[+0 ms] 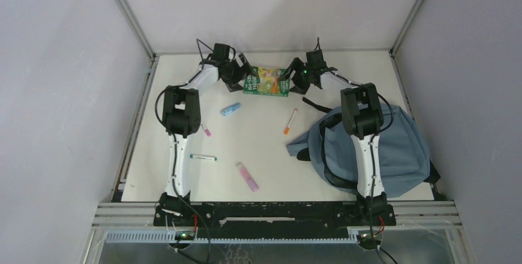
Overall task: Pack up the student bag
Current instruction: Adjust the book at the center of the board.
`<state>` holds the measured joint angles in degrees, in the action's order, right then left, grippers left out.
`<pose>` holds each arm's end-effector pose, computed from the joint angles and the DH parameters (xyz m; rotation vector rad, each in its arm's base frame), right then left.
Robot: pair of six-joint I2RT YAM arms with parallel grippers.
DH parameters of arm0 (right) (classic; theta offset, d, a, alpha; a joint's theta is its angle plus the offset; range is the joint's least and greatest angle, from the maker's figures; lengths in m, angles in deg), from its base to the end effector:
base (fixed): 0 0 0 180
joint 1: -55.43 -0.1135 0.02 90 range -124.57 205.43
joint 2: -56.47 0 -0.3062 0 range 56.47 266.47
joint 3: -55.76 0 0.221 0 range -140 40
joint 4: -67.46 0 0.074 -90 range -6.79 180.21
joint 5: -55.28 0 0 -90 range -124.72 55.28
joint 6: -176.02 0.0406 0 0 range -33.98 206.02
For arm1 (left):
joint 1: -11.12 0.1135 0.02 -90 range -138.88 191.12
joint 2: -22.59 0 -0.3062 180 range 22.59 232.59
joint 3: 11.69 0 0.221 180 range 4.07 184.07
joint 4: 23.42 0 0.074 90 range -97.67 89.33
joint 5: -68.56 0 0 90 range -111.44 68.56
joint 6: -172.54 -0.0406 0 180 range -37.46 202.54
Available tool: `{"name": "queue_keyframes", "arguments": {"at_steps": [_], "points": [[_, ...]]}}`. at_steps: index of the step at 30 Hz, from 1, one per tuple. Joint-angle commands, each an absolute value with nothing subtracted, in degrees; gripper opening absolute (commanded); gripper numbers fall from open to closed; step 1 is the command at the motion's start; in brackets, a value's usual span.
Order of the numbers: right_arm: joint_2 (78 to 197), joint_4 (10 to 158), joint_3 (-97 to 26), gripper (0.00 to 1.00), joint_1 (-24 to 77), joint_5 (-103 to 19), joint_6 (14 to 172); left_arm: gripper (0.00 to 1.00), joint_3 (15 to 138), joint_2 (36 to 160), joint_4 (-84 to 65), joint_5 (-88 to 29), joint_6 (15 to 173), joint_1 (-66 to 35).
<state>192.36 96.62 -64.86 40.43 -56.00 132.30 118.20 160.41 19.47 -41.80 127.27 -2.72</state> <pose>0.5109 0.1522 0.1901 0.4799 2.4399 0.9314 0.5176 -0.1421 0.2017 -0.5288 2.5339 -0.8543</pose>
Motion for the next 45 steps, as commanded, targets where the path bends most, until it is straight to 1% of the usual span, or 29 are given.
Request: {"name": "queue_keyframes", "arguments": {"at_steps": [1,4,7,10,12,14,16,21,26,29,33,36,39,41,45], "points": [[181.1,89.3,-52.7,0.83,36.6,-65.8,135.6,1.0,121.8,158.0,18.0,-44.7,124.2,-1.8],[176.6,87.8,-46.9,0.83,36.3,-69.3,135.5,1.0,128.2,160.3,21.2,-45.6,122.3,-1.6],[172.8,91.2,-43.7,0.83,36.5,-67.0,131.2,1.0,131.9,162.4,23.0,-47.2,122.5,-1.6],[170.6,97.5,-44.6,0.83,37.1,-60.4,126.2,1.0,129.1,158.1,23.1,-44.5,120.7,-1.8],[170.4,99.7,-45.6,0.83,37.7,-57.0,123.9,1.0,125.5,152.9,23.0,-40.7,118.7,-1.9],[171.3,101.7,-47.7,0.83,38.3,-53.7,122.2,1.0,123.6,148.1,27.1,-35.4,116.1,-1.9],[172.8,103.1,-50.6,0.83,39.1,-52.7,121.2,1.0,119.7,143.8,29.6,-32.7,115.1,-1.9],[180.3,103.7,-59.8,0.83,42.2,-52.7,122.9,1.0,103.9,135.8,26.8,-32.8,118.4,-3.9],[192.9,109.1,-76.3,0.82,43.0,-56.8,124.3,1.0,96.9,135.8,22.9,-36.2,122.5,-7.4],[197.7,109.8,-80.2,0.81,42.8,-59.1,125.8,1.0,97.3,138.1,21.7,-37.9,123.7,-8.9],[196.5,107.8,-76.0,0.81,41.9,-60.3,126.0,1.0,96.3,140.1,20.5,-39.4,124.8,-9.6],[192.8,104.2,-67.6,0.81,41.8,-61.2,126.0,1.0,96.4,141.4,18.9,-39.3,125.2,-9.7],[189.2,98.8,-59.9,0.8,42.0,-64.1,127.1,1.0,99.6,144.6,18.4,-39.3,124.1,-9.4],[187.4,98.1,-56.8,0.77,41.6,-65.3,126.5,1.0,102.5,147.0,19.9,-39.6,122.7,-8.7],[183.3,96.7,-51.2,0.75,39.9,-67.2,123.6,1.0,106.0,149.9,21.7,-40.4,121.0,-7.5]]}}
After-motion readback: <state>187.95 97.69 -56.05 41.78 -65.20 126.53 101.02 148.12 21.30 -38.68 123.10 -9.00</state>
